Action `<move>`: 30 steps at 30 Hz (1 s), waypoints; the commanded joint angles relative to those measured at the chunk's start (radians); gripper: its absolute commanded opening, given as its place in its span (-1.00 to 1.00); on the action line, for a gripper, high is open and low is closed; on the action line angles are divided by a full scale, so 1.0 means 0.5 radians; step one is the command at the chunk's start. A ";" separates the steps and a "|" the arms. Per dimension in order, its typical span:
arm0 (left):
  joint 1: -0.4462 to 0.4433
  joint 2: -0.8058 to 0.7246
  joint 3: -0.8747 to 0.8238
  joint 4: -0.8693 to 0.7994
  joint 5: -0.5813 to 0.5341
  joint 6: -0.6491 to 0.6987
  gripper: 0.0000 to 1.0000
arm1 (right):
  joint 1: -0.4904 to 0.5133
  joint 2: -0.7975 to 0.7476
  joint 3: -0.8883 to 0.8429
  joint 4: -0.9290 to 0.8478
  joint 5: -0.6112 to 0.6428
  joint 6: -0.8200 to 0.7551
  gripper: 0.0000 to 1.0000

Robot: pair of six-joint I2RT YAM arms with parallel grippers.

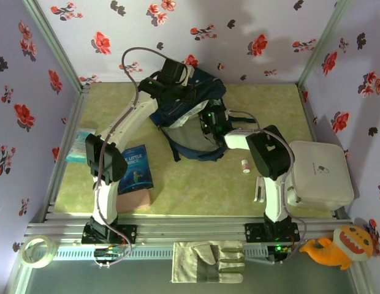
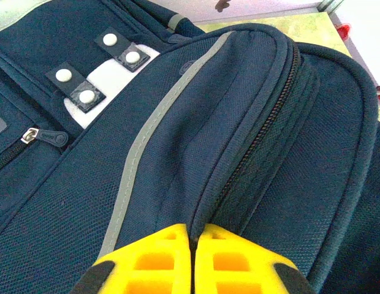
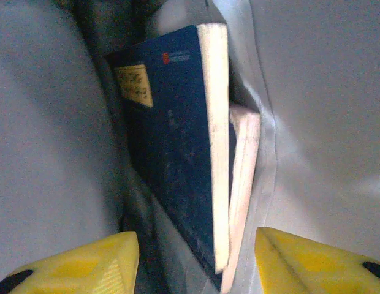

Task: Pack books, pencil case, and school supplies into a backpack

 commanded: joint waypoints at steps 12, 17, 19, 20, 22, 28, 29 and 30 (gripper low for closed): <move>0.055 -0.219 -0.398 0.332 0.245 -0.077 -0.89 | -0.256 -1.180 -0.961 -0.582 0.237 -0.290 0.38; 0.028 -0.318 -0.751 0.469 0.323 -0.027 -0.48 | -0.336 -1.553 -1.017 -1.043 0.415 -0.593 0.51; 0.020 -0.364 -0.868 0.509 0.320 -0.015 -0.20 | -0.342 -1.679 -1.009 -1.123 0.453 -0.742 0.54; 0.021 -0.378 -0.894 0.503 0.320 -0.021 -0.08 | -0.343 -1.723 -0.996 -1.164 0.465 -0.828 0.53; 0.025 -0.406 -0.930 0.440 0.317 -0.049 0.15 | -0.342 -1.795 -0.950 -1.261 0.487 -0.988 0.53; 0.192 -0.556 -1.224 0.444 0.241 -0.267 0.46 | -0.328 -1.823 -0.805 -1.421 0.455 -1.306 0.83; 0.232 -0.590 -1.302 0.463 0.237 -0.298 0.50 | -0.320 -1.806 -0.776 -1.439 0.447 -1.334 0.95; 0.280 -0.630 -1.387 0.472 0.217 -0.333 0.56 | -0.307 -1.784 -0.740 -1.480 0.467 -1.353 0.99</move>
